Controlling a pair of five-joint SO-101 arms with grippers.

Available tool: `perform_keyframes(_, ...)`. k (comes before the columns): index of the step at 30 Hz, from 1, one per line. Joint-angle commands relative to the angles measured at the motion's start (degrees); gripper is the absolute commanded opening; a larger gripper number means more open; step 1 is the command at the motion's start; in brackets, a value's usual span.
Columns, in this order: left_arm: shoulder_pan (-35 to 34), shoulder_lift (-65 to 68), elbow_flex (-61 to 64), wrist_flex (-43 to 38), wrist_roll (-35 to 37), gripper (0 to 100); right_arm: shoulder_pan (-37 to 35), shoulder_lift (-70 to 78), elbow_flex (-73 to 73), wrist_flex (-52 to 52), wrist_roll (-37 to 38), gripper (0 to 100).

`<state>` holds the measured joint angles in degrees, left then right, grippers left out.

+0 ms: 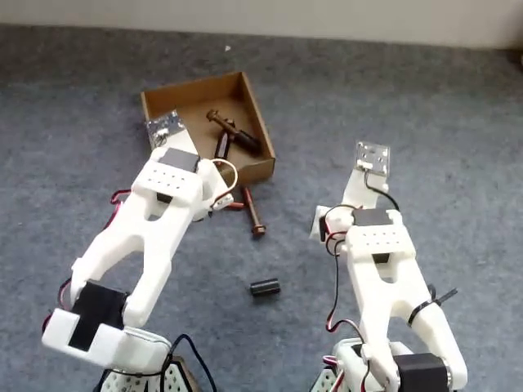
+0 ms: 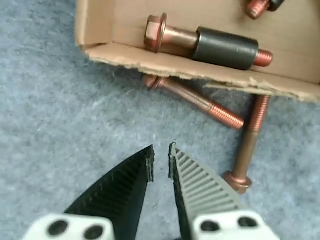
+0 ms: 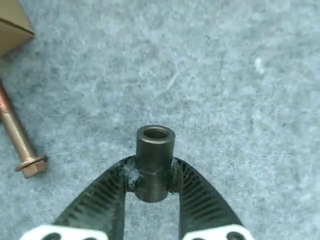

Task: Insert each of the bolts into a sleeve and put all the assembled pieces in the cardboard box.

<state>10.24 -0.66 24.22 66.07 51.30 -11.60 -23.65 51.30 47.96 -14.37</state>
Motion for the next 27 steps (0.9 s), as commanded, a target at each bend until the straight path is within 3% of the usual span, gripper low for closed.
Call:
perform_keyframes(1,-1.8,0.9,-2.7,-4.6,0.6,8,0.7,-2.3,-0.4,-1.1,-0.5,0.5)
perform_keyframes(6,-4.3,1.0,-2.2,-8.0,0.6,10,0.6,-2.3,-0.4,-1.1,-0.5,0.5)
perform_keyframes(12,-4.0,4.4,-2.8,-7.7,3.3,28,0.6,-2.3,-0.3,-1.1,-0.5,0.5)
perform_keyframes(27,-8.1,19.4,-12.6,-7.7,3.5,16,0.6,-2.4,-0.3,-0.9,-0.4,0.5)
